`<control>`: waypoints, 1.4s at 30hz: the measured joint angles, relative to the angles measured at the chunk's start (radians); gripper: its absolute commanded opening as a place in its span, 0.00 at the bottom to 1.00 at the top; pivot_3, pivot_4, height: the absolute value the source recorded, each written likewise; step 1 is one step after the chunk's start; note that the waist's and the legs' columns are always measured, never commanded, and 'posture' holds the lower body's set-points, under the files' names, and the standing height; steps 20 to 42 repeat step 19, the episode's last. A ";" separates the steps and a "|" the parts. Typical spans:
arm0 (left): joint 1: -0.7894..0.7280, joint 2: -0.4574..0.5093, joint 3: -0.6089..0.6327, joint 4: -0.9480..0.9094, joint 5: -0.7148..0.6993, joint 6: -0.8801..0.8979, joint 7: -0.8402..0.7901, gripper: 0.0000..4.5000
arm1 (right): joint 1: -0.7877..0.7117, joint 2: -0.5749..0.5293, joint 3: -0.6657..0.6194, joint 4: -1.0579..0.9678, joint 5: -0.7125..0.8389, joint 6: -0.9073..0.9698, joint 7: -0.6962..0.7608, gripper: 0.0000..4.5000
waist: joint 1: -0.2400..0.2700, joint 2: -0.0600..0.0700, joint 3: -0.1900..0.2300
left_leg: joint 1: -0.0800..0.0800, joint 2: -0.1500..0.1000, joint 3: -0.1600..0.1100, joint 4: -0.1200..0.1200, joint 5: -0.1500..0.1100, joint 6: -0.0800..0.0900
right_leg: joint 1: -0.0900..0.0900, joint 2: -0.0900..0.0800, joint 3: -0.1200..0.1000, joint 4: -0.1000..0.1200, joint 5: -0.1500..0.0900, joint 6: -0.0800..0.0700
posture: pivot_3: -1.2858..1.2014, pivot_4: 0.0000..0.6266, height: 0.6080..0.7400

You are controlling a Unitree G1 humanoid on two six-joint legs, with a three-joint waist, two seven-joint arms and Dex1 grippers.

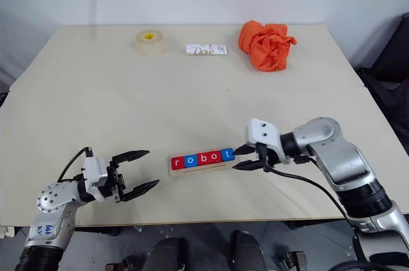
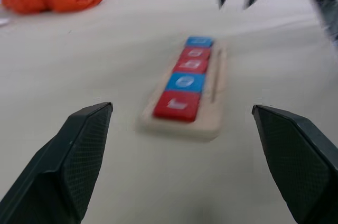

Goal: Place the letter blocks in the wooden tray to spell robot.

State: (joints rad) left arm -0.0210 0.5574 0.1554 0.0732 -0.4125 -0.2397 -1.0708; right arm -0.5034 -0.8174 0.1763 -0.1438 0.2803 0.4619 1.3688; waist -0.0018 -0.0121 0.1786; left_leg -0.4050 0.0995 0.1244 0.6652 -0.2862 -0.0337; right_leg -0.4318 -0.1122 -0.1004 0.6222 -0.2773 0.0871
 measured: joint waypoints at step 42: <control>0.046 0.122 0.162 -0.007 -0.060 0.035 -0.031 1.00 | 0.040 -0.056 -0.184 0.501 0.076 -0.376 0.158 0.99 | -0.004 0.001 0.000 | 0.002 0.000 0.002 0.000 0.001 -0.001 | 0.001 0.001 0.001 0.001 0.000 0.000 | 0.52 0.24 1.00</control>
